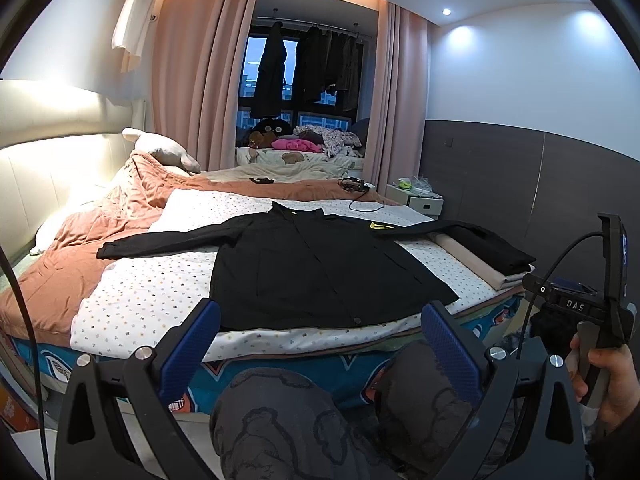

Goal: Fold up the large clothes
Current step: 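Move both tools forward over the spread black jacket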

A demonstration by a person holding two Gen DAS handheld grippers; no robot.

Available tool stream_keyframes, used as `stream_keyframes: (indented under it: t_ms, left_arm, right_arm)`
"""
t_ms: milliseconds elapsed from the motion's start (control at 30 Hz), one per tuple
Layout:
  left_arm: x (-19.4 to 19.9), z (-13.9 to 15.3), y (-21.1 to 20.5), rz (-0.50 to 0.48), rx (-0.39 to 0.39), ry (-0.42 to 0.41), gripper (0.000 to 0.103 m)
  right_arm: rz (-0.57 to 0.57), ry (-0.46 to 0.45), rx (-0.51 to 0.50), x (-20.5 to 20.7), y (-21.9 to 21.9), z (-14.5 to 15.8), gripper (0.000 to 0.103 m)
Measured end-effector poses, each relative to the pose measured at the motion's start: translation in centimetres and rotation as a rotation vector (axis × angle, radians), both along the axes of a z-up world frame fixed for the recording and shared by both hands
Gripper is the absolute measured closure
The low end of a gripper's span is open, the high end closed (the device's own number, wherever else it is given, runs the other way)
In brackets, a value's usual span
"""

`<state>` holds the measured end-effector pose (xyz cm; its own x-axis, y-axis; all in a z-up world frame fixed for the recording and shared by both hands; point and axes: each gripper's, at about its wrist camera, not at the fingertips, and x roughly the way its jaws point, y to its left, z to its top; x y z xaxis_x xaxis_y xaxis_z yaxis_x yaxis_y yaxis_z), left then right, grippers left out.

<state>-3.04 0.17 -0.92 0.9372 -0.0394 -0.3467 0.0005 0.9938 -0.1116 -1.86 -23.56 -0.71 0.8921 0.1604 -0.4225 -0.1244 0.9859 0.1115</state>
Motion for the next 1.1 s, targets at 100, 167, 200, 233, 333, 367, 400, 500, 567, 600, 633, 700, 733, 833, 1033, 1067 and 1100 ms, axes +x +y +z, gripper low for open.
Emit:
stream_keyframes:
  t_ms: [100, 167, 200, 233, 333, 367, 400, 500, 567, 600, 633, 700, 733, 833, 1033, 1067, 1100]
  left_arm:
    - [0.5, -0.4, 0.1, -0.001, -0.010, 0.005, 0.000]
    - [1.0, -0.6, 0.1, 0.001, -0.007, 0.008, 0.000]
    - [1.2, -0.7, 0.0, 0.005, -0.002, 0.010, 0.000]
    - [1.6, -0.8, 0.0, 0.009, 0.003, 0.014, 0.000]
    - [2.9, -1.0, 0.2, 0.015, 0.005, 0.028, 0.000]
    - [3.4, -1.0, 0.3, 0.018, 0.005, 0.034, 0.000]
    - [4.0, -1.2, 0.5, 0.021, 0.006, 0.040, 0.000]
    - [5.5, -1.6, 1.0, 0.024, 0.008, 0.057, 0.000]
    - [6.5, -1.9, 1.2, 0.028, 0.005, 0.067, 0.000]
    - [6.9, -2.0, 1.4, 0.030, 0.003, 0.074, 0.000]
    - [7.3, -2.1, 1.5, 0.029, 0.001, 0.080, 0.000]
    - [8.2, -2.3, 1.9, 0.030, -0.002, 0.092, 0.000]
    - [8.6, -2.4, 2.1, 0.031, -0.001, 0.096, 0.000]
    - [9.9, -2.8, 2.8, 0.037, -0.004, 0.113, 0.000]
    - [12.6, -3.3, 5.3, 0.068, 0.001, 0.145, 0.000]
    - [13.2, -3.3, 5.8, 0.073, -0.002, 0.149, 0.000]
    - [13.7, -3.3, 6.3, 0.081, -0.006, 0.153, 0.000]
  right_arm:
    - [0.006, 0.004, -0.006, 0.4, 0.4, -0.2, 0.000]
    - [0.012, 0.004, -0.011, 0.8, 0.5, -0.2, 0.000]
    - [0.014, 0.003, -0.013, 1.1, 0.6, -0.2, 0.000]
    - [0.015, 0.004, -0.013, 1.5, 0.6, -0.2, 0.000]
    - [0.009, 0.013, -0.014, 2.8, 0.8, -0.3, 0.000]
    - [0.007, 0.014, -0.012, 3.3, 0.8, -0.3, 0.000]
    - [0.006, 0.015, -0.008, 3.9, 0.9, -0.3, 0.000]
    - [0.009, 0.025, -0.005, 5.6, 1.3, -0.5, 0.000]
    - [0.008, 0.034, 0.000, 6.6, 1.6, -0.5, 0.000]
    - [0.012, 0.038, 0.005, 7.1, 1.9, -0.5, 0.000]
    - [0.019, 0.041, 0.008, 7.7, 2.3, -0.5, 0.000]
    - [0.033, 0.048, 0.004, 8.7, 2.9, -0.5, 0.000]
    - [0.040, 0.051, -0.001, 9.2, 3.2, -0.5, 0.000]
    - [0.056, 0.060, -0.015, 10.8, 4.0, -0.7, 0.000]
    - [0.122, 0.114, 0.019, 15.1, 5.7, -0.6, 0.000]
    - [0.130, 0.118, 0.018, 15.8, 6.0, -0.6, 0.000]
    - [0.140, 0.122, 0.010, 16.8, 6.4, -0.5, 0.000]
